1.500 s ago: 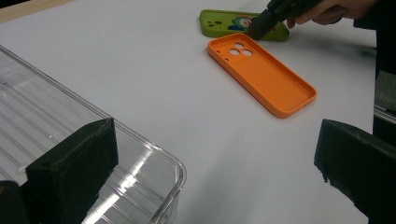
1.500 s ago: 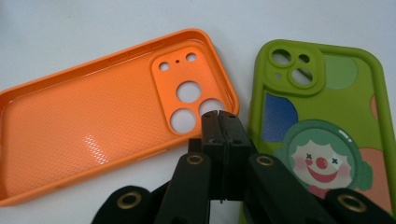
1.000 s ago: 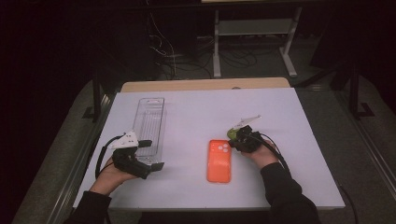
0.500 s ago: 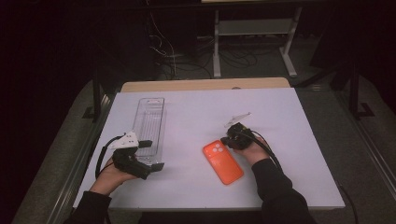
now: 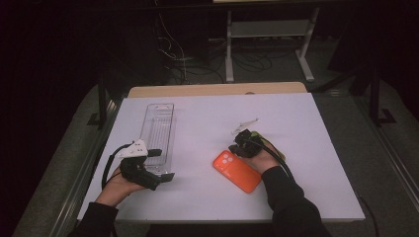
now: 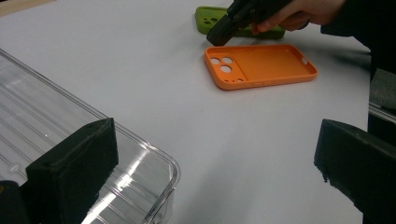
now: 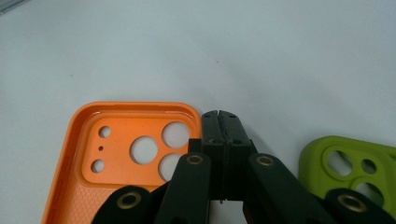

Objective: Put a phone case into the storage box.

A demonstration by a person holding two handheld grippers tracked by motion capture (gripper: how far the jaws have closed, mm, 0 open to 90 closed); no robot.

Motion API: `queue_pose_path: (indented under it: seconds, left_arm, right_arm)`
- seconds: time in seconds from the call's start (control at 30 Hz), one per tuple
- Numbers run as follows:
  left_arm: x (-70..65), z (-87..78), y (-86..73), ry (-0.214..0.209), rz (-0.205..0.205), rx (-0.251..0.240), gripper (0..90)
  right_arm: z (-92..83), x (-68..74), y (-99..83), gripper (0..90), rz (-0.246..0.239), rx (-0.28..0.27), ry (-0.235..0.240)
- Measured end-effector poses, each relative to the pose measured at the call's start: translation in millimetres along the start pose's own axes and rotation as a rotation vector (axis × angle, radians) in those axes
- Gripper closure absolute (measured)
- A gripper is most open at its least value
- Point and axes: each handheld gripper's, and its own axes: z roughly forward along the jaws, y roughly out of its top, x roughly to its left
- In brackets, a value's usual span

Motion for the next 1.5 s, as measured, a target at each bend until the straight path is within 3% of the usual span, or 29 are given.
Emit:
queue_pose_path:
  seconds: [0.07, 0.23, 0.4, 0.43, 0.47, 0.57, 0.6, 0.63, 0.67, 0.83, 0.93, 1.03, 1.17, 1.5]
  left_arm:
    - [0.4, -0.1, 0.0, 0.001, 0.004, 0.001, 0.0]
    - [0.6, 0.3, 0.0, 0.000, 0.005, 0.004, 0.0]
    - [0.2, 0.6, 0.8, -0.001, 0.015, 0.004, 0.0]
    - [0.0, 0.8, 0.8, -0.002, 0.014, 0.002, 0.0]
    - [-0.6, 1.3, 0.5, -0.004, 0.011, 0.000, 0.0]
    - [-0.7, 1.6, 0.4, -0.005, 0.010, 0.000, 0.0]
    - [-0.9, 1.5, 0.5, -0.005, 0.009, -0.001, 0.0]
    - [-0.9, 1.5, 0.5, -0.005, 0.009, -0.001, 0.0]
    - [-0.7, 1.1, 0.5, -0.005, 0.012, -0.001, 0.0]
    - [-0.2, 0.6, 0.5, -0.005, 0.013, 0.000, 0.0]
    - [0.2, -0.4, 1.0, -0.004, 0.016, 0.000, 0.0]
    - [0.1, -0.6, 1.0, -0.004, 0.011, -0.002, 0.0]
    - [-0.1, -0.1, 0.7, -0.004, 0.014, -0.002, 0.0]
    - [-0.4, 0.4, 0.3, -0.005, 0.008, -0.004, 0.0]
  right_arm:
    - [-1.7, -0.1, -0.2, 85.5, 0.004, -0.001, -0.003]
    - [-22.8, -1.3, -4.8, 74.7, 0.016, -0.019, 0.008]
    - [-51.9, -2.8, -19.6, 50.8, 0.017, -0.049, 0.009]
    - [-51.9, -2.8, -19.6, 50.8, 0.017, -0.049, 0.009]
    - [-59.3, -2.1, -24.4, 42.8, 0.030, -0.056, 0.016]
    - [-66.6, -1.9, -30.6, 35.3, 0.031, -0.071, 0.008]
    - [-73.8, -1.0, -38.2, 26.7, 0.047, -0.072, 0.014]
    - [-73.8, -1.0, -38.2, 26.7, 0.047, -0.072, 0.014]
    - [-77.5, 0.2, -46.3, 20.1, 0.032, -0.078, -0.010]
    - [-82.6, 0.6, -61.4, 10.9, 0.022, -0.076, -0.011]
    - [-89.0, 2.1, -73.4, 0.3, 0.030, -0.081, -0.027]
    - [-92.6, 4.0, -79.5, 0.0, 0.025, -0.103, -0.031]
    - [-96.7, 7.7, -93.5, 0.0, 0.029, -0.116, 0.010]
    - [-99.0, 11.3, -100.8, 0.0, 0.039, -0.066, 0.031]
